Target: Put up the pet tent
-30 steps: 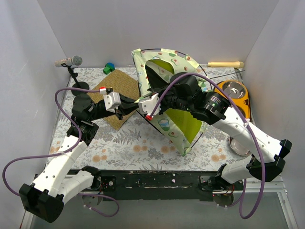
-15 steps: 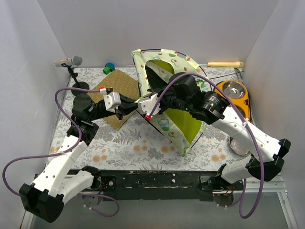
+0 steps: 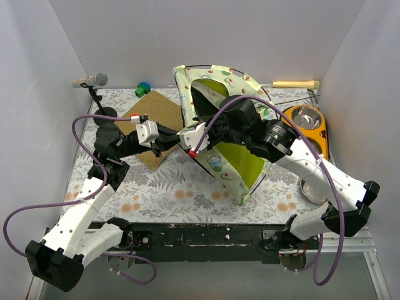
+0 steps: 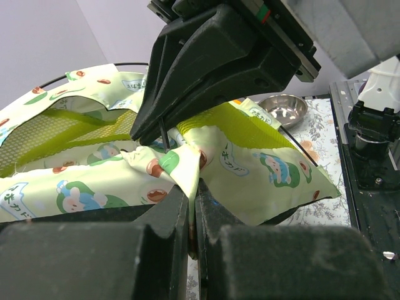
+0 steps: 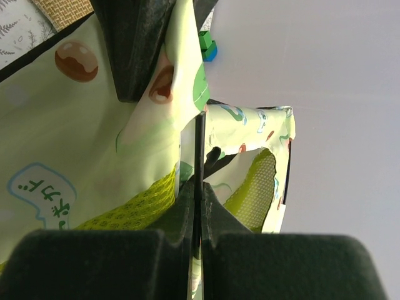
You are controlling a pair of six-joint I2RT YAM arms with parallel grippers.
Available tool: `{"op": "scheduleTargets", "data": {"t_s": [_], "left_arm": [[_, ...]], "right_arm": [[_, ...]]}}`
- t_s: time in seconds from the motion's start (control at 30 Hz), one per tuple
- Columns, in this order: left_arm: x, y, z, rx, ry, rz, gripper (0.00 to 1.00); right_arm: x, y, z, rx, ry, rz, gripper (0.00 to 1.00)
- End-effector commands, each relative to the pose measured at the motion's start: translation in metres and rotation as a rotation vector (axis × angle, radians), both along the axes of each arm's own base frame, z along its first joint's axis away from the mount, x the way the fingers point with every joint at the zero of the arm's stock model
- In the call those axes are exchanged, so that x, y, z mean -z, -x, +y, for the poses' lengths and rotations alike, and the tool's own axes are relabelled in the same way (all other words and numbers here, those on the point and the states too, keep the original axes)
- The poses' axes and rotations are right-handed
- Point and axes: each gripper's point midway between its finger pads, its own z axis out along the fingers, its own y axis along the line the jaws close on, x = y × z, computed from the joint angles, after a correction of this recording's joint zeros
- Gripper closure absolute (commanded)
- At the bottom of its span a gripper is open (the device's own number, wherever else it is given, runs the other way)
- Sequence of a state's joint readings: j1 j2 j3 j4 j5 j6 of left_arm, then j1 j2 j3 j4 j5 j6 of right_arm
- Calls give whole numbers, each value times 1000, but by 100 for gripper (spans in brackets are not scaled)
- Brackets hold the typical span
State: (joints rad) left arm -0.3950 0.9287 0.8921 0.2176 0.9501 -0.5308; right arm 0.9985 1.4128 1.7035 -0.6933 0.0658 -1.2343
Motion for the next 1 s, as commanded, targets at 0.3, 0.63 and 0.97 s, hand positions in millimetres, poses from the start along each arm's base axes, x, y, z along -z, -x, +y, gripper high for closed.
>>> {"op": "scheduleTargets", "data": {"t_s": [0.3,0.63,0.97], "left_arm": [[-29,11,3,15,31,-100,100],[-26,10,2,25,25,-81,100],[-25,9,-2,48,21,-67,100]], "right_arm": [[-11,-5,-16,8,44,-66,99],[-20,18,-4,-124,10,-48,99],[-28,22,9,-144,-18,-67,99]]}}
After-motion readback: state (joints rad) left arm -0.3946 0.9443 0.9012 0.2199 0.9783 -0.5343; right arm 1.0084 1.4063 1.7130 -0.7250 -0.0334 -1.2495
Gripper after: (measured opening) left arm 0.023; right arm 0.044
